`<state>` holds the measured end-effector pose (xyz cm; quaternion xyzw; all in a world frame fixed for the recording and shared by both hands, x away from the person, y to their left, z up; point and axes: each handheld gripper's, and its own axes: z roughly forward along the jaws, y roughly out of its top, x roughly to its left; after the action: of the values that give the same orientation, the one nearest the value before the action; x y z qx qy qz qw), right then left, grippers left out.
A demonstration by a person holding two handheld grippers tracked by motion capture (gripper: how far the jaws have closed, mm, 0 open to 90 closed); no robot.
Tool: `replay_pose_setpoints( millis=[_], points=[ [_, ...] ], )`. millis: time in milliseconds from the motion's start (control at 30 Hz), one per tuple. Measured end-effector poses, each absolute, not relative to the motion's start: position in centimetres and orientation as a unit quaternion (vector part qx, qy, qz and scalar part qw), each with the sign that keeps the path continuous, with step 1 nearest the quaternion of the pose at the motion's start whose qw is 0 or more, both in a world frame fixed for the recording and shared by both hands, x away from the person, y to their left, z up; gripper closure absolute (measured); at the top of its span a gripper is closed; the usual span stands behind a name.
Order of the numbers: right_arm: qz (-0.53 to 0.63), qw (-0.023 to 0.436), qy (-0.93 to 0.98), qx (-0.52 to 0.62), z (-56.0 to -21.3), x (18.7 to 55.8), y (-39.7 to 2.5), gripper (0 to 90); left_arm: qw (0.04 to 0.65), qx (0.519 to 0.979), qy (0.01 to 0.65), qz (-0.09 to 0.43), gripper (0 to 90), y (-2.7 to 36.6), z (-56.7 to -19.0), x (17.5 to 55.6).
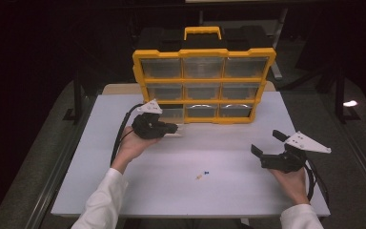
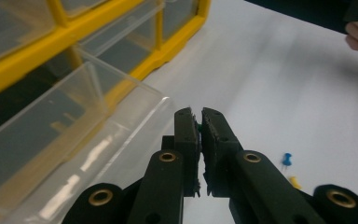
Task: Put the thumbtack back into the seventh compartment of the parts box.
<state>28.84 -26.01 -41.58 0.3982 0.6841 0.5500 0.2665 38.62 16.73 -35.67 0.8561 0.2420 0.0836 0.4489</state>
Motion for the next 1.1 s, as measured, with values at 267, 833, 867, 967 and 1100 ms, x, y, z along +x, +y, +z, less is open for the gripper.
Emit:
replay_pose_setpoints(
  millis=[267, 833, 867, 967, 1100],
  points=[
    [0.549, 0.269, 0.683, 0.399, -41.6, 28.8, -26.0, 0.0, 0.453, 0.848, 0.26, 0.088, 85.3, 18.1, -34.9, 40.3],
    [0.547, 0.267, 0.686, 0.398, -41.6, 28.9, -26.0, 0.0, 0.401, 0.861, 0.296, 0.1, 78.7, 18.2, -35.9, 43.1],
    [0.547, 0.267, 0.687, 0.398, -41.6, 28.9, -26.0, 0.0, 0.402, 0.86, 0.297, 0.1, 73.2, 18.2, -35.9, 43.1],
    [0.546, 0.267, 0.687, 0.398, -41.6, 28.9, -26.0, 0.0, 0.406, 0.861, 0.288, 0.102, 64.1, 18.2, -35.7, 42.9],
    [0.548, 0.268, 0.686, 0.396, -41.6, 28.9, -26.0, 0.0, 0.418, 0.863, 0.272, 0.083, 46.8, 18.0, -35.3, 42.2]
  ],
)
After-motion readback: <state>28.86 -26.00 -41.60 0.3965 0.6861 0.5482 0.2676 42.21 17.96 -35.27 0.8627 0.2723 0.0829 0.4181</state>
